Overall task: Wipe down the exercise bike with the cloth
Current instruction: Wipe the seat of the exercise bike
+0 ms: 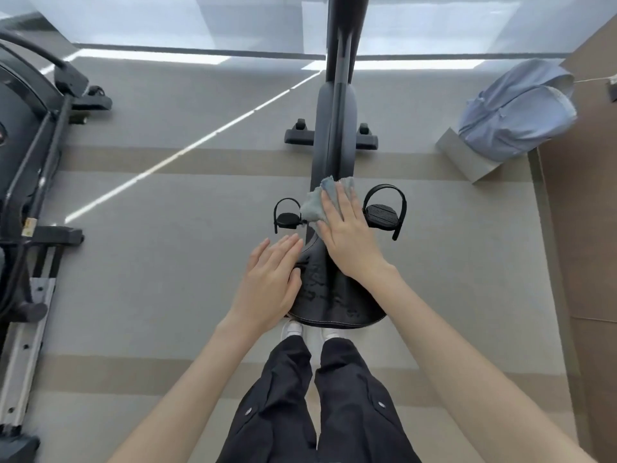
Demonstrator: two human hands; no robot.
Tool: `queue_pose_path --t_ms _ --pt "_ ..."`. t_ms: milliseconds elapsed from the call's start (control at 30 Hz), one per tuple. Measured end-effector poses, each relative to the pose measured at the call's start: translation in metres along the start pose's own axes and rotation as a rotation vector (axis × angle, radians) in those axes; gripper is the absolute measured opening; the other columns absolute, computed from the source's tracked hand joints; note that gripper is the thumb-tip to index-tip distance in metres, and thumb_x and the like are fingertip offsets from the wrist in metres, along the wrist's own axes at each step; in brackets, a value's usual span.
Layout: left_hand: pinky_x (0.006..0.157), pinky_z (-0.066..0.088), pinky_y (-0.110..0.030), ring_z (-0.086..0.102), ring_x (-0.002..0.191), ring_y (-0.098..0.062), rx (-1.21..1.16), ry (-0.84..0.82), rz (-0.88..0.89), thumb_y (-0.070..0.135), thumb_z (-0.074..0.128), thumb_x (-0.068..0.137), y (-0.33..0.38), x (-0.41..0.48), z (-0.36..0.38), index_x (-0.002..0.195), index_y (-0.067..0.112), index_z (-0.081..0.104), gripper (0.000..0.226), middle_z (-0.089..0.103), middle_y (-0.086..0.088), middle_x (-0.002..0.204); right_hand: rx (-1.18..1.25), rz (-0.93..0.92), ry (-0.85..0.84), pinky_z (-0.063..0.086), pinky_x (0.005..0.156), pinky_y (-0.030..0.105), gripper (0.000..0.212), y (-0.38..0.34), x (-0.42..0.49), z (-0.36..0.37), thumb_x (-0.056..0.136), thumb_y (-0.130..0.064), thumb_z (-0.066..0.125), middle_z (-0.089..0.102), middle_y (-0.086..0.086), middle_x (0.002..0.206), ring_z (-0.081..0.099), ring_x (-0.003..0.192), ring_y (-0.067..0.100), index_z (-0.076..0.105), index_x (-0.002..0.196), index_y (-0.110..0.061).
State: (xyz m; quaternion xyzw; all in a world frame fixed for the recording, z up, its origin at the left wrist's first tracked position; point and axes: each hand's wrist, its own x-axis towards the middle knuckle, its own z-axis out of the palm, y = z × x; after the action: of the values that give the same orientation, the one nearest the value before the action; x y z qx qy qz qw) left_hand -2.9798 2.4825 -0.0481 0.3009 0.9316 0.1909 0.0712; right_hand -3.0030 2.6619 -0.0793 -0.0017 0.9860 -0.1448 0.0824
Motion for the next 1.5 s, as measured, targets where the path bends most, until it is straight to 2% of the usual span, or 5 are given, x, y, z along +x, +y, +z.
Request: queue_pose_path --t_ms 267,500,733,1167,1500 --pt "0.107 0.033 -0.044 0.058 0.116 -0.019 0.046 0.134 0.093 0.018 0.047 0.091 -0.004 -0.038 0.013 0.116 0.002 0.065 0.034 0.064 -0.007 0.123 0.008 0.058 -0.027 0.027 0.112 0.048 0.057 -0.011 -0.109 -0.006 0.097 -0.039 0.021 0.031 0.018 0.148 0.029 0.138 0.035 0.037 0.141 -0.007" --pt "0.105 0.034 -0.046 0.061 0.113 -0.018 0.028 0.126 0.061 0.018 0.048 0.090 -0.003 -0.039 0.013 0.117 0.002 0.065 0.036 0.065 -0.007 0.121 -0.044 0.032 -0.072 0.001 0.117 0.045 0.056 -0.006 -0.030 0.000 0.102 -0.034 0.020 -0.004 0.019 0.155 -0.008 0.143 0.036 0.005 0.148 -0.007" --pt "0.105 0.033 -0.047 0.066 0.104 -0.018 0.023 0.121 0.053 0.017 0.047 0.089 0.000 -0.035 0.008 0.111 0.001 0.068 0.035 0.068 -0.008 0.115 -0.178 0.040 -0.111 0.003 0.116 0.043 0.053 0.000 0.028 0.000 0.102 -0.035 0.014 0.004 0.015 0.156 -0.004 0.143 0.033 0.012 0.148 -0.010" --pt "0.106 0.032 -0.045 0.059 0.117 -0.020 0.082 0.085 0.050 0.018 0.045 0.089 0.003 -0.044 0.013 0.121 -0.001 0.061 0.040 0.060 -0.011 0.128 -0.010 0.018 -0.110 0.008 0.118 0.044 0.053 0.001 -0.119 -0.003 0.101 -0.039 0.023 0.010 0.011 0.156 0.006 0.144 0.028 0.017 0.148 -0.014" --pt "0.107 0.032 -0.045 0.058 0.118 -0.019 0.049 0.075 0.030 0.016 0.043 0.091 0.002 -0.041 0.012 0.121 0.000 0.062 0.039 0.059 -0.010 0.129 -0.048 0.034 -0.072 0.003 0.116 0.044 0.053 0.003 0.028 -0.002 0.102 -0.034 0.019 0.004 0.017 0.156 -0.002 0.144 0.033 0.015 0.148 -0.009"
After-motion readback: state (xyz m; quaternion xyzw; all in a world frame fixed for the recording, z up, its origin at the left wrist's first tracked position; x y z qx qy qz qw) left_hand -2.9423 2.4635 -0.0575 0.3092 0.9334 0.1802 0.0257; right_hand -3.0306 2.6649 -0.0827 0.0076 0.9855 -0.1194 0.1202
